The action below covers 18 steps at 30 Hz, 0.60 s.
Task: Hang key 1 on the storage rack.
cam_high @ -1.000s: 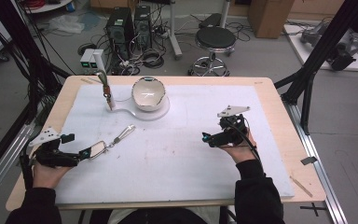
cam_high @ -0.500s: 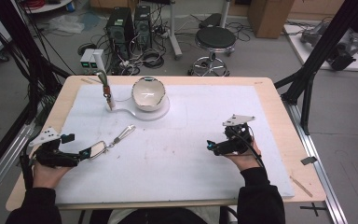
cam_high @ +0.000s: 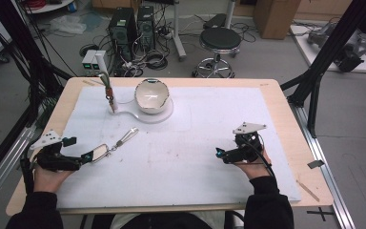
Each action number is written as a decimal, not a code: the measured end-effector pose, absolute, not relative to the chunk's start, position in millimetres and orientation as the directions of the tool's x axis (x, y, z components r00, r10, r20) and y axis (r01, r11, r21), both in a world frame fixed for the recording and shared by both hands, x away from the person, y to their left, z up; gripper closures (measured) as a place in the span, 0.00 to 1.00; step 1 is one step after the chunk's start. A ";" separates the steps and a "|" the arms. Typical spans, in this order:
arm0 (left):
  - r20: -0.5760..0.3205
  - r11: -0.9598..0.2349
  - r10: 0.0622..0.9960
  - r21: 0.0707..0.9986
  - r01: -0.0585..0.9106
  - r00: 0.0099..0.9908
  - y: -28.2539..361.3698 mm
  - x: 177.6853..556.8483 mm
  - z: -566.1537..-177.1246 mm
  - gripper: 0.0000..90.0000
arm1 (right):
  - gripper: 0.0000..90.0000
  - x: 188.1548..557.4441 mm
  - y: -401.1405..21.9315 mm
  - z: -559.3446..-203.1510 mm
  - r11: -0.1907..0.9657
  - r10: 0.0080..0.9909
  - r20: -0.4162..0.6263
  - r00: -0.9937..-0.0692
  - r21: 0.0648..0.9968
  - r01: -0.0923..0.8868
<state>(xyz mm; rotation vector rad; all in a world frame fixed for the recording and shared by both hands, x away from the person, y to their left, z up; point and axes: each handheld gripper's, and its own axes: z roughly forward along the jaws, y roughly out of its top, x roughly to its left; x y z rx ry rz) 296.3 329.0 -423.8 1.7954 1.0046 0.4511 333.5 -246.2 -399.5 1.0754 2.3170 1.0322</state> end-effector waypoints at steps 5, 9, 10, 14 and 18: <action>-0.132 -0.170 0.798 0.887 0.430 0.587 329.0 296.3 -423.8 0.02 | 0.01 332.3 -249.0 -402.2 0.434 0.774 -0.033 -0.632 0.754 0.493; -0.131 -0.171 0.798 0.886 0.430 0.588 329.0 296.3 -423.8 0.02 | 0.01 330.6 -251.2 -403.1 0.426 0.777 -0.022 -0.628 0.754 0.500; -0.132 -0.171 0.799 0.886 0.431 0.587 329.0 296.3 -423.8 0.02 | 0.01 330.2 -253.0 -404.4 0.428 0.775 -0.027 -0.631 0.757 0.494; -0.131 -0.172 0.799 0.885 0.432 0.587 329.0 296.3 -423.9 0.02 | 0.01 328.7 -254.8 -405.7 0.424 0.779 -0.021 -0.627 0.755 0.501; -0.130 -0.175 0.798 0.884 0.433 0.588 328.7 296.3 -423.9 0.02 | 0.01 327.5 -257.7 -408.3 0.420 0.781 -0.016 -0.625 0.754 0.505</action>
